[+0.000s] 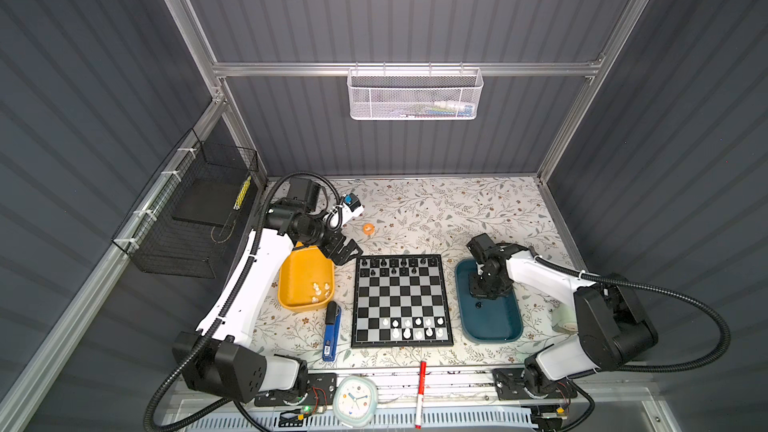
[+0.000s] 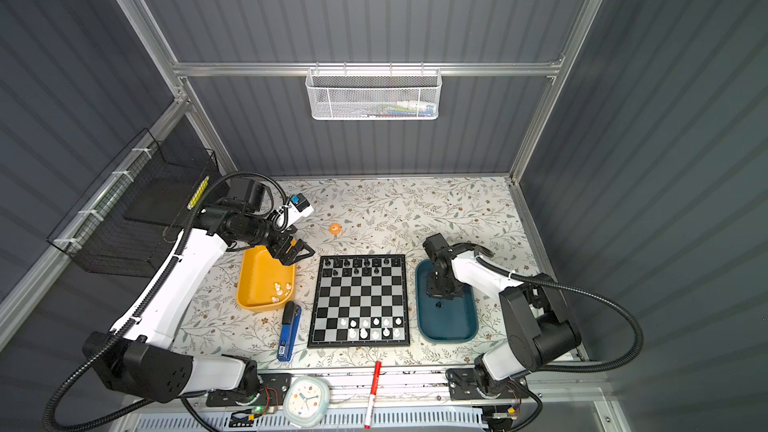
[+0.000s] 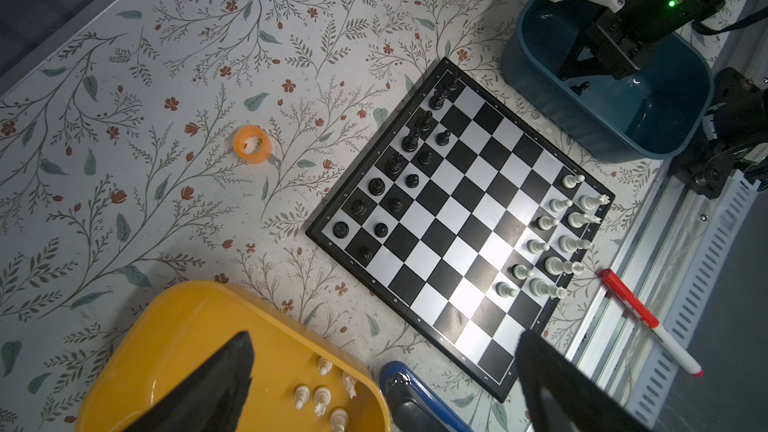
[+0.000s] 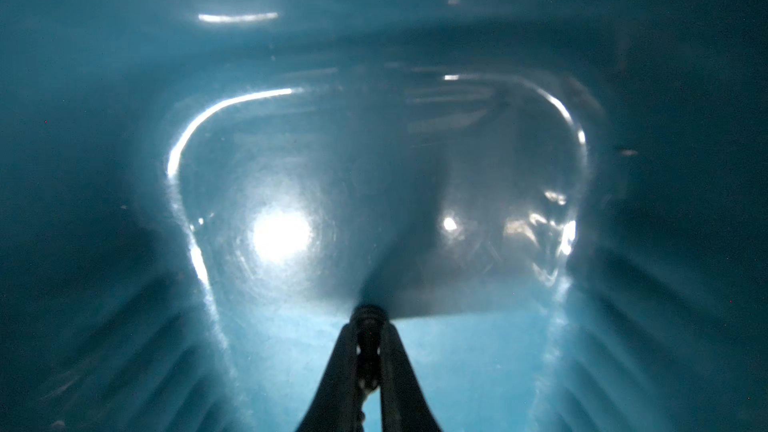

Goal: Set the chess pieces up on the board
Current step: 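Close the right gripper on the black piece in the teal tray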

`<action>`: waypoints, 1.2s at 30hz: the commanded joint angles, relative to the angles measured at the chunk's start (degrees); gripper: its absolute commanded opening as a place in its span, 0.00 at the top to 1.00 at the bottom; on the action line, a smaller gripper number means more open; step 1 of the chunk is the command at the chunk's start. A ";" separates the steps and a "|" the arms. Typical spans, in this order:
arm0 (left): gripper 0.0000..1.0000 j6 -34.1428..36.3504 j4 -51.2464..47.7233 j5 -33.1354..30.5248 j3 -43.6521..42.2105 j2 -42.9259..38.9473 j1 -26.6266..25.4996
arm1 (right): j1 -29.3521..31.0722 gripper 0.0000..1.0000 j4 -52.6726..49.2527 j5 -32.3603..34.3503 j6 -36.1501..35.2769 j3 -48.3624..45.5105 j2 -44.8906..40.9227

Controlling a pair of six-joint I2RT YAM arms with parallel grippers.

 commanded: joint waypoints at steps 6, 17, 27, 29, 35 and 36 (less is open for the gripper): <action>0.00 -0.51 -0.27 -0.38 -0.80 -1.02 -0.22 | -0.14 0.87 -2.09 0.86 -0.96 1.83 -0.52; 0.00 0.02 -0.24 -2.08 -0.28 -0.67 -0.22 | -0.18 0.87 -4.27 1.18 -1.93 3.01 -2.21; 0.01 0.32 -0.25 -2.72 -0.45 -0.86 -0.22 | -0.06 0.87 -6.05 1.04 -2.69 4.04 -3.32; 0.00 0.31 -0.14 -2.64 -0.45 -0.85 -0.22 | 0.05 0.87 -6.05 0.94 -2.65 4.10 -3.61; 0.01 0.23 -0.01 -2.54 -0.28 -0.63 -0.27 | 0.45 0.86 -6.37 0.80 -2.76 5.13 -3.36; 0.00 0.23 0.02 -2.68 -0.20 -0.67 -0.27 | 0.59 0.86 -6.56 0.79 -2.81 5.42 -3.35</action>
